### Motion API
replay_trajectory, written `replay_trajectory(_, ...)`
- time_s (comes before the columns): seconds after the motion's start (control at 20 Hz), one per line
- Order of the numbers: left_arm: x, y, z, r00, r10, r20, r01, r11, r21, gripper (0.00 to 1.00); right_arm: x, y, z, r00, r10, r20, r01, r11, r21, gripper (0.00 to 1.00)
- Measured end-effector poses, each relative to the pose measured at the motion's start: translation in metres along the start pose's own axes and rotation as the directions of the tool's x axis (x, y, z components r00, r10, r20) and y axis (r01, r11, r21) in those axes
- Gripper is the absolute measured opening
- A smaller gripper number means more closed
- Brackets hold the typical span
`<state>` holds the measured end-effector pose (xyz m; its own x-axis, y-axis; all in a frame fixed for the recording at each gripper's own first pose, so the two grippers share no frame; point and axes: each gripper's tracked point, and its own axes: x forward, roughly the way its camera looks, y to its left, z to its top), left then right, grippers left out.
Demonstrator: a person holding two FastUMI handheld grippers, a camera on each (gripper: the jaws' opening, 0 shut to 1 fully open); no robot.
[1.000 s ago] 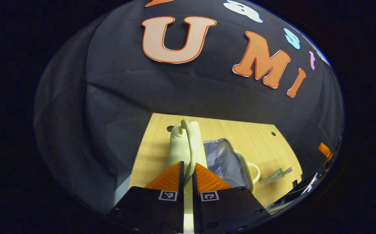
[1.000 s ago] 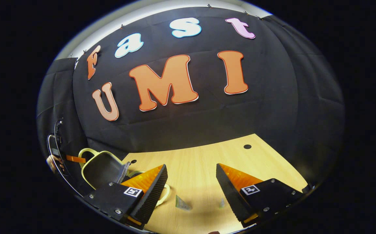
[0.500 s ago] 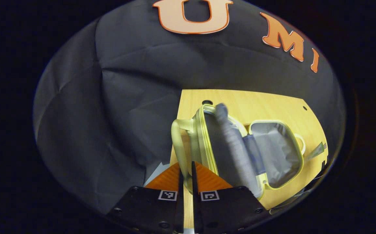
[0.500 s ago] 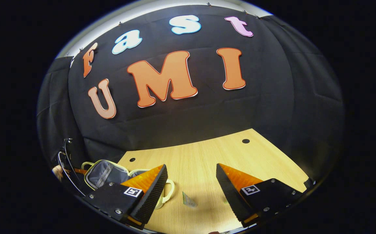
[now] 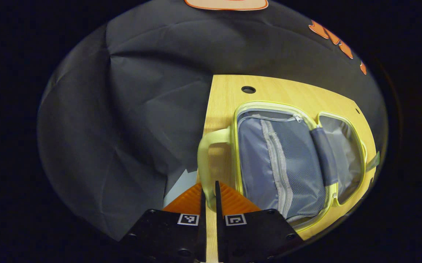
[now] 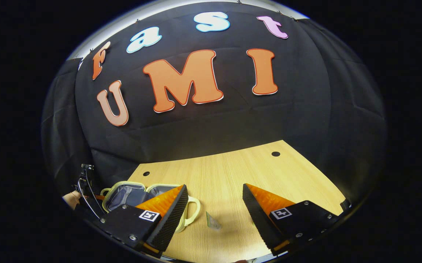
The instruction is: First open the suitcase, pack the skin care products into it, and then close the suitcase.
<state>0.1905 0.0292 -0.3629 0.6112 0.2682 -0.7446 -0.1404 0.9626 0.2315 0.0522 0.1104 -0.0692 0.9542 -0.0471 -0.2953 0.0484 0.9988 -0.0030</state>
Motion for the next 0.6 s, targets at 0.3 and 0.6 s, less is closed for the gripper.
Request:
replay_trajectory(0.3,-0.01,0.016,0.011,0.999,0.048,0.007,-0.048,0.997,-0.052,0.45,0.0,-0.013,-0.003,1.0,-0.025,-0.009,0.025,1.0,-0.012,0.95)
replay_trajectory(0.6,-0.07,-0.003,0.05,0.983,0.092,0.16,-0.09,0.996,-0.021,1.0,0.006,-0.012,-0.006,1.0,-0.004,0.0,0.004,1.0,-0.024,0.95)
